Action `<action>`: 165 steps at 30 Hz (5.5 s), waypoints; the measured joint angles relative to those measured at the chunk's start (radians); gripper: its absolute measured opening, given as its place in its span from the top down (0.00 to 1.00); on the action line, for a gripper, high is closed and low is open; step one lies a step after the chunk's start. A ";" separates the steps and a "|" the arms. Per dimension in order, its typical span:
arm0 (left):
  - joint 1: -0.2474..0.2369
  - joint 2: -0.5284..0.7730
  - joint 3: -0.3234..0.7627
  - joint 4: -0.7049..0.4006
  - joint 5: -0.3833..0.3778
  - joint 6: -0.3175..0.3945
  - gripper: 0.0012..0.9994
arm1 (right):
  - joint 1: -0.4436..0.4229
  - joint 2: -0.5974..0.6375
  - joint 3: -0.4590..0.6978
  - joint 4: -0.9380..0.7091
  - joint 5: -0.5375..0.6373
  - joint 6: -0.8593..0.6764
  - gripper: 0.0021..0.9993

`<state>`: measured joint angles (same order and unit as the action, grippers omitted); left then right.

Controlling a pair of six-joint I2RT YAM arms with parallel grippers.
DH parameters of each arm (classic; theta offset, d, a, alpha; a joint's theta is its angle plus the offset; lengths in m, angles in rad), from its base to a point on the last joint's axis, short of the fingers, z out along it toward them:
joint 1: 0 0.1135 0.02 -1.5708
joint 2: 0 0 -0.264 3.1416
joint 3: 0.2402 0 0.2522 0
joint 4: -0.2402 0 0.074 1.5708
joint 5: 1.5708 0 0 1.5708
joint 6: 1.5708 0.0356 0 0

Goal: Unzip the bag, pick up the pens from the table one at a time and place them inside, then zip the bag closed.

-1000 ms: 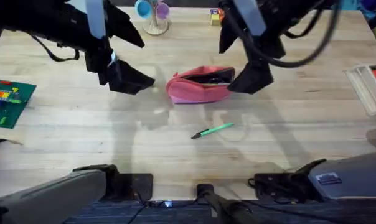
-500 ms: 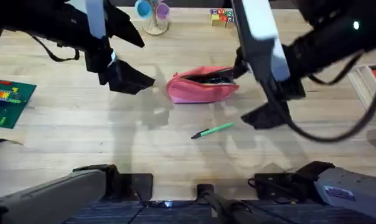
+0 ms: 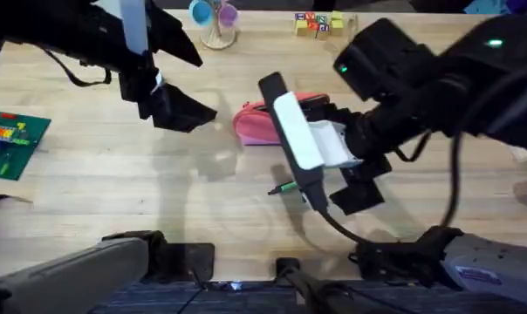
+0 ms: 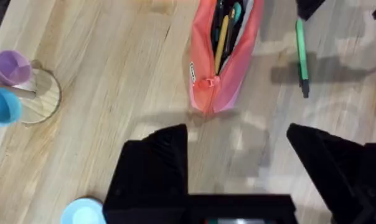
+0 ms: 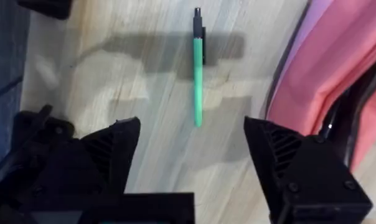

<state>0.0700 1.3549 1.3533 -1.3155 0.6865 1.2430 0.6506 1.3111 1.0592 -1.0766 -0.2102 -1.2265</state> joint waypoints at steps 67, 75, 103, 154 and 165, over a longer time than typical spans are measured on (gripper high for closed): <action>0.000 0.000 0.000 0.000 0.000 0.000 0.01 | 0.202 0.369 -0.023 0.244 0.225 0.292 0.78; 0.000 0.000 0.000 0.000 0.000 0.000 0.01 | 0.202 0.367 -0.023 0.243 0.223 0.292 0.96; 0.000 0.000 0.000 0.000 0.000 0.000 0.01 | 0.206 0.225 -0.103 0.145 0.189 0.283 0.97; 0.000 0.000 0.000 0.000 0.000 0.000 0.01 | -0.112 0.159 -0.029 0.589 0.096 0.046 0.97; 0.000 0.000 0.000 0.000 0.000 0.000 0.01 | -0.111 0.283 -0.024 0.602 0.074 -0.060 0.97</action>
<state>0.0700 1.3548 1.3533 -1.3155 0.6865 1.2432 0.5392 1.5940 1.0347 -0.4747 -0.1362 -1.2864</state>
